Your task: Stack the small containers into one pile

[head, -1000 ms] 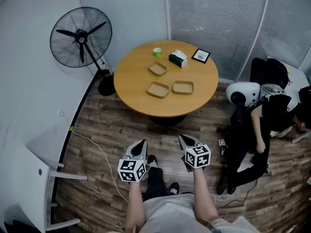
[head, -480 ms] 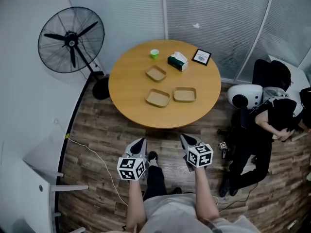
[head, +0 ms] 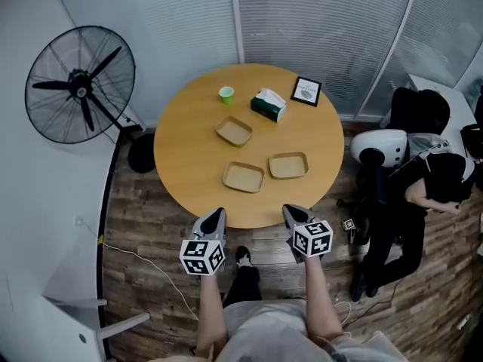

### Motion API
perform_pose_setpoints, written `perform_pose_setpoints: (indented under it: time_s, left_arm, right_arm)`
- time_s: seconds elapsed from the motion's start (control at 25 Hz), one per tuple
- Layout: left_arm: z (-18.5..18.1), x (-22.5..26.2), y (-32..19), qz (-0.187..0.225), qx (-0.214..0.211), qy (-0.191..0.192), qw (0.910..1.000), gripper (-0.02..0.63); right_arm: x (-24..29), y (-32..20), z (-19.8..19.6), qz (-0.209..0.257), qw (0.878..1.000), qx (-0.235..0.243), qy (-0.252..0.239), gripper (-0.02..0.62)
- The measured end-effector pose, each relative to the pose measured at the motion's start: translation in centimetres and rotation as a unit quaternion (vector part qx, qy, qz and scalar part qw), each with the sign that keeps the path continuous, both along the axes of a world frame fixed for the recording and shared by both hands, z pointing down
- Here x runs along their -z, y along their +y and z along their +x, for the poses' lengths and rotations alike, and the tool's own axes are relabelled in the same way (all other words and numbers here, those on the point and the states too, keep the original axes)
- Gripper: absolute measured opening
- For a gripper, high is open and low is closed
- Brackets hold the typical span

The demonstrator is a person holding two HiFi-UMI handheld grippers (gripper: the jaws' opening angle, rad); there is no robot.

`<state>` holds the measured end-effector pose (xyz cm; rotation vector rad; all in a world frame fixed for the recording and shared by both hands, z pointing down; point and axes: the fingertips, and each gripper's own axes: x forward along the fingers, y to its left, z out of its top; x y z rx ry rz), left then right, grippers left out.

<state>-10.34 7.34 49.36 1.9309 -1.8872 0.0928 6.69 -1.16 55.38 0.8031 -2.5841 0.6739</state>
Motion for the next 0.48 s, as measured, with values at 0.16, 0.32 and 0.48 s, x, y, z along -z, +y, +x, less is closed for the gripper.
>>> perform_pose_setpoints:
  time_s: [0.16, 0.32, 0.48]
  left_arm:
    - [-2.8, -0.3, -4.3, -0.005, -0.032, 0.004, 0.9995, 0.005]
    - [-4.4, -0.8, -8.0, -0.013, -0.064, 0.008, 0.9978, 0.005]
    - [-5.2, -1.8, -10.7, -0.021, -0.093, 0.016, 0.9953, 0.005]
  right_arm:
    - [-0.2, -3.3, -2.2, -0.002, 1.0, -0.03, 0.001, 0.0]
    - [-0.5, -6.0, -3.6, -0.006, 0.998, -0.055, 0.007, 0.001]
    - [-1.1, -7.8, -3.7, -0.011, 0.996, -0.09, 0.013, 0.001]
